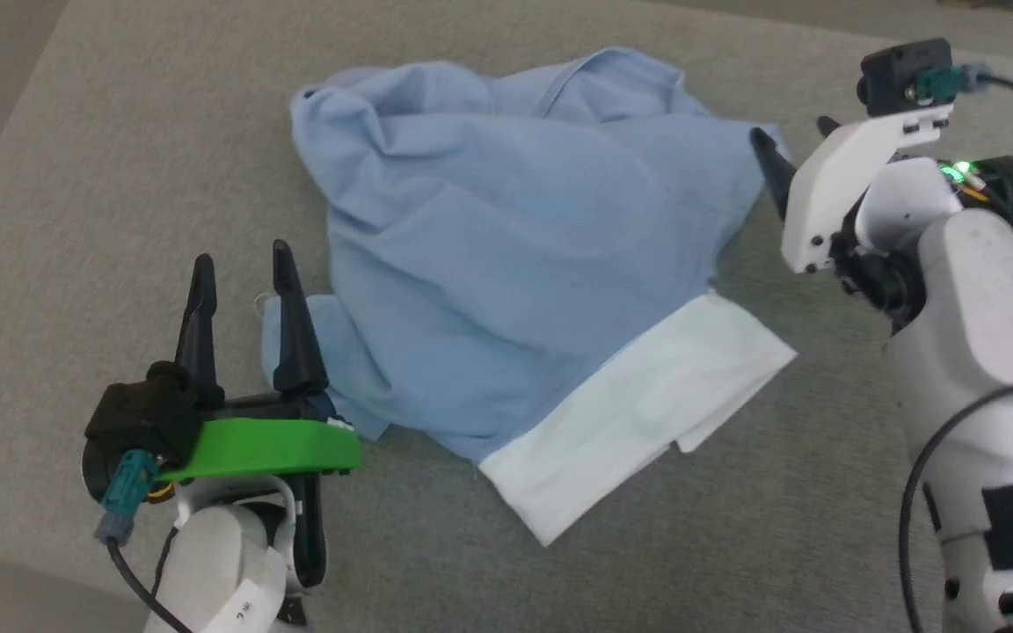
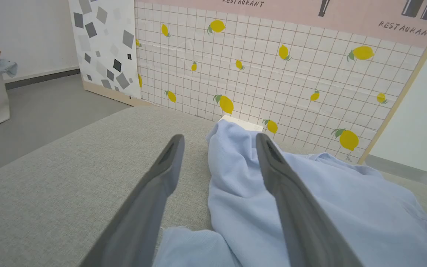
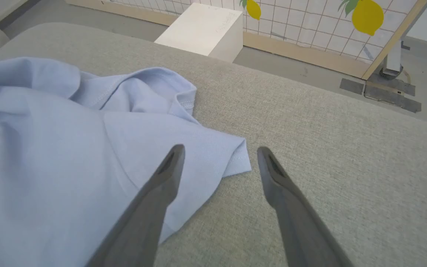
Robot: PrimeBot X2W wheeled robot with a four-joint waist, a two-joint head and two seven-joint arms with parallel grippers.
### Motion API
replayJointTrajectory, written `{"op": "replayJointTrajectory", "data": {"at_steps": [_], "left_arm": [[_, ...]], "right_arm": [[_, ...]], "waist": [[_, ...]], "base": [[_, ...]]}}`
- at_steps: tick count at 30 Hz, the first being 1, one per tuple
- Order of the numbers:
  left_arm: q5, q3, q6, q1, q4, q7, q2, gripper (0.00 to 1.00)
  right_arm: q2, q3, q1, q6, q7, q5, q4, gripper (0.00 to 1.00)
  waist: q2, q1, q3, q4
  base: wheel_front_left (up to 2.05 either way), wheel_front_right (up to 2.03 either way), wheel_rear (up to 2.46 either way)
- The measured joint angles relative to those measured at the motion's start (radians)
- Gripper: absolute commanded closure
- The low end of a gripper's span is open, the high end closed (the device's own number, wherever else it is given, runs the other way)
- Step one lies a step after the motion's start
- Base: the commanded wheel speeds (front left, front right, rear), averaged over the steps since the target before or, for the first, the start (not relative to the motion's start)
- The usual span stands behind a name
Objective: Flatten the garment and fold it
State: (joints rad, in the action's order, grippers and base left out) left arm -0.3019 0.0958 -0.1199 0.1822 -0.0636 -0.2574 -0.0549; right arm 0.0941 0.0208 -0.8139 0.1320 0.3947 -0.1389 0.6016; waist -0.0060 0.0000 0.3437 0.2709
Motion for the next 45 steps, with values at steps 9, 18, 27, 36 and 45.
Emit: {"op": "replayJointTrajectory", "data": {"at_steps": [9, 18, 27, 36, 45], "left_arm": [[-0.029, 0.034, -0.035, 0.003, -0.008, 0.000, 0.001, 0.00], [0.001, 0.012, -0.021, -0.004, 0.028, -0.001, 0.002, 0.00], [0.082, -0.030, 0.036, -0.063, 0.069, -0.001, 0.002, 0.00], [0.135, -0.050, 0.116, -0.100, 0.128, -0.001, 0.002, 0.00], [0.144, 0.018, 0.196, -0.121, 0.244, -0.001, -0.004, 0.00]], "right_arm": [[0.012, -0.032, -0.112, 0.000, 0.283, 0.108, 0.130, 0.51], [0.049, -0.063, 0.006, 0.000, 0.154, 0.079, -0.025, 1.00], [0.021, -0.337, 0.428, 0.000, 0.002, 0.044, -0.466, 1.00], [-0.043, -0.582, 0.722, 0.000, 0.047, 0.052, -0.696, 1.00], [-0.044, -0.595, 0.826, 0.000, 0.003, -0.058, -0.545, 0.00]], "waist": [[0.0000, 0.0001, 0.085, 0.084], [0.0000, 0.0001, 0.059, 0.085], [0.0000, 0.0000, -0.052, 0.020], [0.0000, -0.0001, -0.141, -0.077], [0.0000, -0.0001, -0.201, -0.136]], "base": [[0.00, 0.00, 0.00], [0.00, 0.00, 0.00], [0.00, 0.00, 0.00], [0.00, 0.00, 0.00], [0.00, 0.00, 0.00]]}}
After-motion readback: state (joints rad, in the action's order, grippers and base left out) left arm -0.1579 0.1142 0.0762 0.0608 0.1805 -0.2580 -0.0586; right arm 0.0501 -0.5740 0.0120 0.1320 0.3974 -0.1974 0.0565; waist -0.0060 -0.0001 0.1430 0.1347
